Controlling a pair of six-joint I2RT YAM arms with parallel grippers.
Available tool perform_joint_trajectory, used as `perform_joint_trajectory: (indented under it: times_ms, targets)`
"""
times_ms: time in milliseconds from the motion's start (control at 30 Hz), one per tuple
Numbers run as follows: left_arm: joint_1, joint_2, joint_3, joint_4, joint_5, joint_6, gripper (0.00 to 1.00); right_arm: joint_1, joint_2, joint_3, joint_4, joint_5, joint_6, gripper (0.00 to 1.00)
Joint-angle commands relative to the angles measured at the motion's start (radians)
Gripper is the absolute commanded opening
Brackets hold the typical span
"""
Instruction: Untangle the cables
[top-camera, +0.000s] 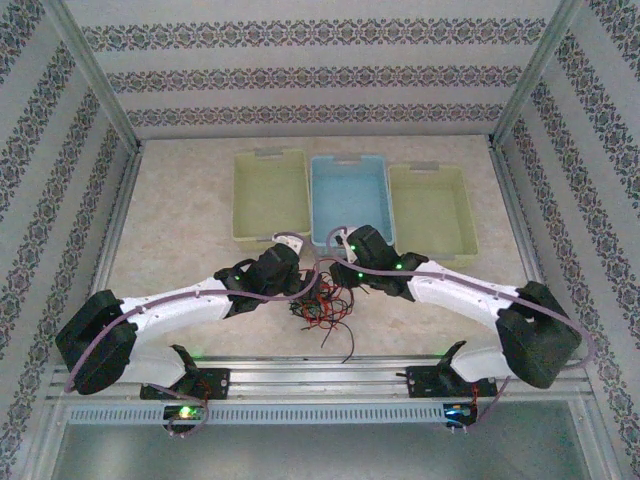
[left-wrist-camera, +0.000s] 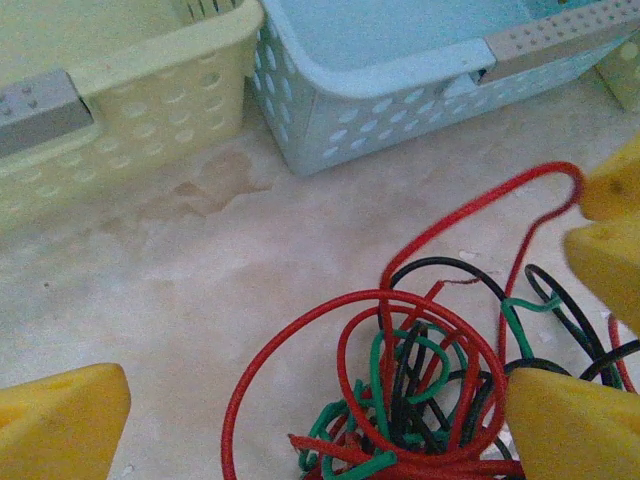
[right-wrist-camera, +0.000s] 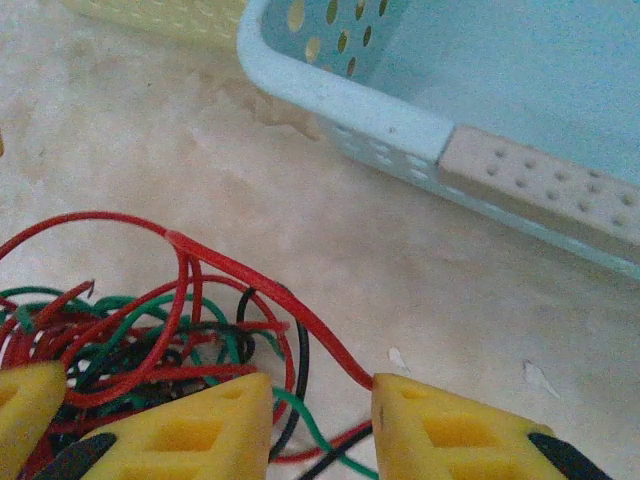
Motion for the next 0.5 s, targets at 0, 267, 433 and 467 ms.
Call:
perform_joint_trajectory:
  times_ms: [0, 267, 433, 467]
  targets:
    - [-0.008, 0.013, -0.022, -0.042, 0.018, 0.022, 0.94, 0.004, 0.062, 0.041, 0.057, 0.002, 0.012, 0.33]
    - [-0.008, 0.055, -0.043, -0.037, 0.021, 0.037, 0.88, -0.008, 0.154, 0.071, 0.095, 0.08, 0.022, 0.29]
    - [-0.008, 0.104, -0.058, -0.026, 0.021, 0.039, 0.81, -0.012, 0.14, 0.047, 0.11, 0.123, 0.044, 0.34]
    - [-0.008, 0.111, -0.061, -0.025, 0.023, 0.039, 0.8, -0.013, 0.14, 0.043, 0.113, 0.127, 0.048, 0.36]
